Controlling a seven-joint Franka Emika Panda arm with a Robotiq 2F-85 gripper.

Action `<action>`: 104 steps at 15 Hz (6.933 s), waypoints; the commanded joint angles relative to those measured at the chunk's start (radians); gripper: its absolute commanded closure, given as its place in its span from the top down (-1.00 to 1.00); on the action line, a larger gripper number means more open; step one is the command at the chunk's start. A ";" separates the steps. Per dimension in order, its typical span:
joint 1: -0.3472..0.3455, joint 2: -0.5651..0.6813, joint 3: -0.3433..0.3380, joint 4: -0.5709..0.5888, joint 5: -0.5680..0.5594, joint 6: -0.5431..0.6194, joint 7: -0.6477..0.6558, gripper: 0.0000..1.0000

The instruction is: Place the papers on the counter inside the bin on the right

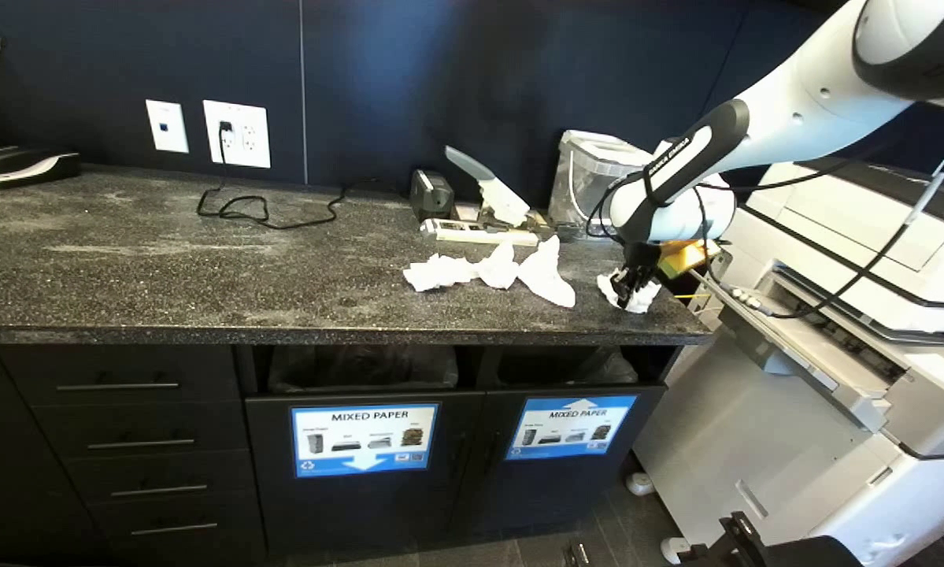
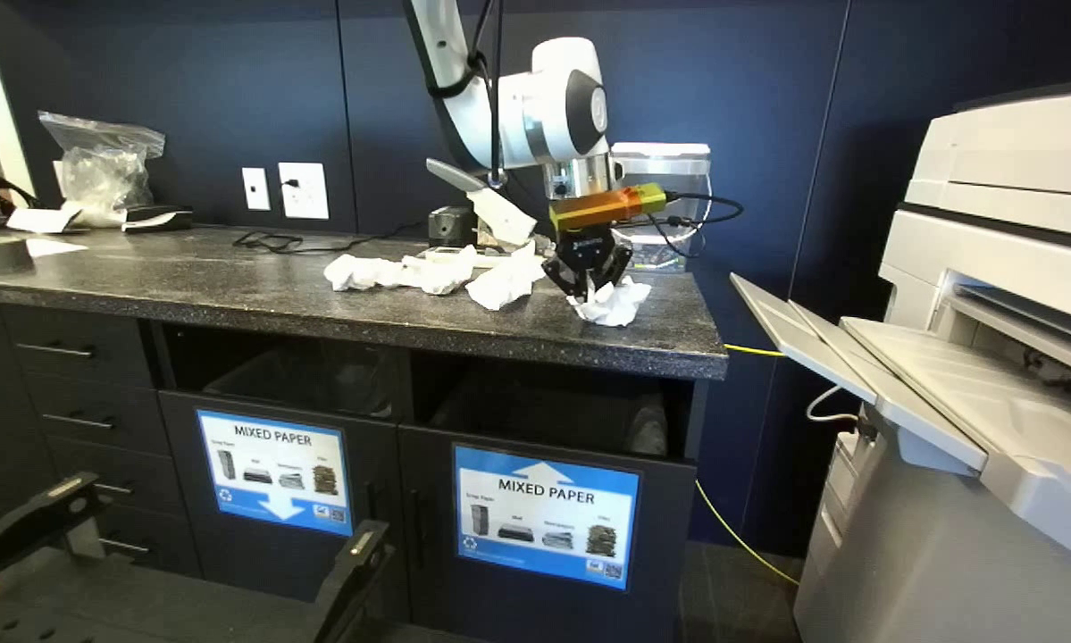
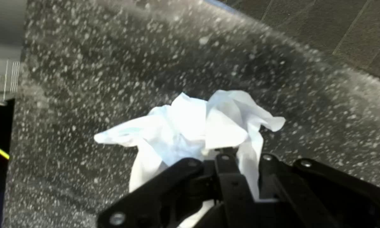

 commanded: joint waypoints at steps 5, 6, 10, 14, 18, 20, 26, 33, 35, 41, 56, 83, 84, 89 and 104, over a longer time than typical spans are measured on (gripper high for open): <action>-0.004 -0.291 0.032 -0.454 -0.002 0.021 0.153 -0.77; -0.006 -0.323 0.036 -0.508 -0.001 0.029 0.151 -0.77; -0.024 -0.373 0.067 -0.662 0.033 0.076 0.114 -0.77; -0.040 -0.339 0.105 -0.772 0.103 0.300 0.141 -0.75; -0.100 -0.264 0.201 -0.833 0.184 0.584 0.188 -0.76; -0.111 -0.210 0.222 -0.835 0.160 0.711 0.249 -0.74; 0.001 -0.004 0.123 -0.748 0.145 1.018 0.379 -0.77; 0.075 0.226 0.085 -0.597 0.186 1.300 0.464 -0.77; 0.090 0.279 0.083 -0.540 0.199 1.346 0.476 -0.76; 0.097 0.406 0.088 -0.369 0.222 1.437 0.515 -0.75; 0.087 0.618 0.085 -0.050 0.281 1.450 0.548 -0.72; 0.062 0.625 0.107 -0.031 0.120 1.521 0.580 1.00; 0.073 0.618 0.098 -0.038 0.147 1.501 0.566 1.00; 0.139 0.561 0.033 -0.107 0.260 1.397 0.459 1.00; 0.202 0.068 -0.067 -0.610 0.140 1.058 0.300 1.00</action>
